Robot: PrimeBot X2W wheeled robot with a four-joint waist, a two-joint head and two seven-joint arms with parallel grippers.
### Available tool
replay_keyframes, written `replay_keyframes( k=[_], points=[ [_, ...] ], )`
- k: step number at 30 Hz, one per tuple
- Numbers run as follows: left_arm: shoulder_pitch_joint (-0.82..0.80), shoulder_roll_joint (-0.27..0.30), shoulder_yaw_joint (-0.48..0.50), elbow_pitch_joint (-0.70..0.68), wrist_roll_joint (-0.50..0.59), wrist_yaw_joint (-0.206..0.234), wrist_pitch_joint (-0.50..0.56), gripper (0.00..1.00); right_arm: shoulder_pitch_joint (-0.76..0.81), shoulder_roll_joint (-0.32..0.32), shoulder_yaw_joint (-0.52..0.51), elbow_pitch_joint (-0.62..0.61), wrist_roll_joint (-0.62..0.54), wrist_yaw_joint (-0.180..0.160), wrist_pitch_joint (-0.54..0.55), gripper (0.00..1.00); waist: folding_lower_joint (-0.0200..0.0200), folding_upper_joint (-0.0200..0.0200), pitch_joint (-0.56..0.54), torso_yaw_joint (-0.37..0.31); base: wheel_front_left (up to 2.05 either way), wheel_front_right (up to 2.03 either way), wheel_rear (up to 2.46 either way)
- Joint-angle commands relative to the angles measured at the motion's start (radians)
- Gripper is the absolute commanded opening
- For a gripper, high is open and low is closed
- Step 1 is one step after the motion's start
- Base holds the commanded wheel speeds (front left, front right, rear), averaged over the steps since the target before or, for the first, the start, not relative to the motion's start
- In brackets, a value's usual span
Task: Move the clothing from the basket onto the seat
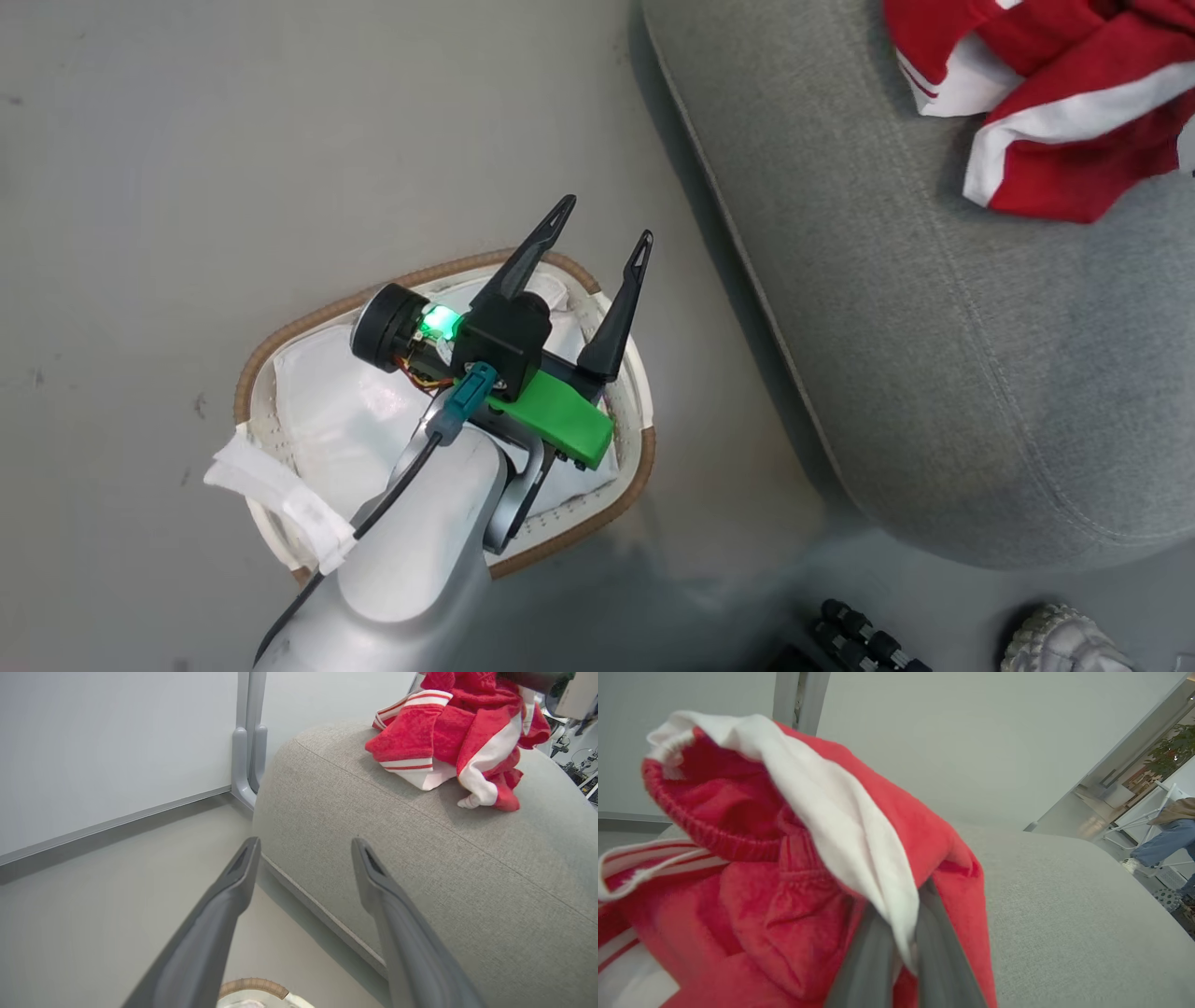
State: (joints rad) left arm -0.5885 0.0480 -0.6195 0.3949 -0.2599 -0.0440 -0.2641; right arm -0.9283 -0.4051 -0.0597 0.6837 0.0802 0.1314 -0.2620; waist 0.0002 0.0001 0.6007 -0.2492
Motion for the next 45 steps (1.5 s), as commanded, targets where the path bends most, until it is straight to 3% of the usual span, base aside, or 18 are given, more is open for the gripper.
replay_keyframes(
  k=[1,6,7,8,9,10,23,35,45],
  points=[
    [-0.021,0.005,0.005,0.0,0.005,0.006,0.0,1.0,0.017,0.009,-0.016,0.025,-0.014,-0.001,-0.004,0.0,-0.0002,-0.0001,0.062,0.06,0.0,0.0,0.0],
    [-0.016,0.005,0.033,0.007,0.014,0.008,0.0,1.0,0.03,0.036,-0.075,0.104,-0.068,-0.001,-0.003,0.0,-0.0002,-0.0001,0.06,0.062,0.0,0.0,0.0],
    [-0.013,0.005,0.038,0.007,0.014,0.007,0.0,1.0,0.035,0.041,-0.084,0.109,-0.075,-0.001,-0.003,0.2,-0.0002,-0.0001,0.056,0.061,0.0,0.0,0.0],
    [-0.007,0.005,0.046,0.007,0.015,0.006,0.0,1.0,0.042,0.049,-0.097,0.112,-0.082,-0.001,-0.003,0.48,-0.0002,-0.0001,0.049,0.058,0.0,0.0,0.0],
    [-0.002,0.005,0.052,0.007,0.015,0.004,0.0,1.0,0.048,0.056,-0.105,0.108,-0.087,-0.001,-0.003,0.95,-0.0002,-0.0001,0.042,0.056,0.0,0.0,0.0],
    [0.005,0.005,0.059,0.007,0.015,0.002,0.0,1.0,0.056,0.061,-0.116,0.102,-0.092,-0.001,-0.003,1.0,-0.0002,-0.0001,0.032,0.053,0.0,0.0,0.0],
    [0.122,0.005,0.149,0.006,-0.017,0.005,0.0,1.0,0.249,0.125,-0.147,-0.056,-0.048,-0.001,-0.003,1.0,-0.0002,-0.0001,-0.176,0.041,0.0,0.0,0.0],
    [0.282,0.005,0.287,-0.016,0.012,0.009,0.0,1.0,0.468,0.174,0.038,-0.239,0.042,-0.001,-0.003,1.0,-0.0002,-0.0001,-0.327,0.098,0.0,0.0,0.0],
    [0.393,0.005,0.4,-0.019,0.035,0.047,0.0,1.0,0.593,0.261,0.086,-0.31,0.083,-0.001,-0.003,1.0,-0.0002,-0.0001,-0.411,0.178,0.0,0.0,0.0]
  ],
)
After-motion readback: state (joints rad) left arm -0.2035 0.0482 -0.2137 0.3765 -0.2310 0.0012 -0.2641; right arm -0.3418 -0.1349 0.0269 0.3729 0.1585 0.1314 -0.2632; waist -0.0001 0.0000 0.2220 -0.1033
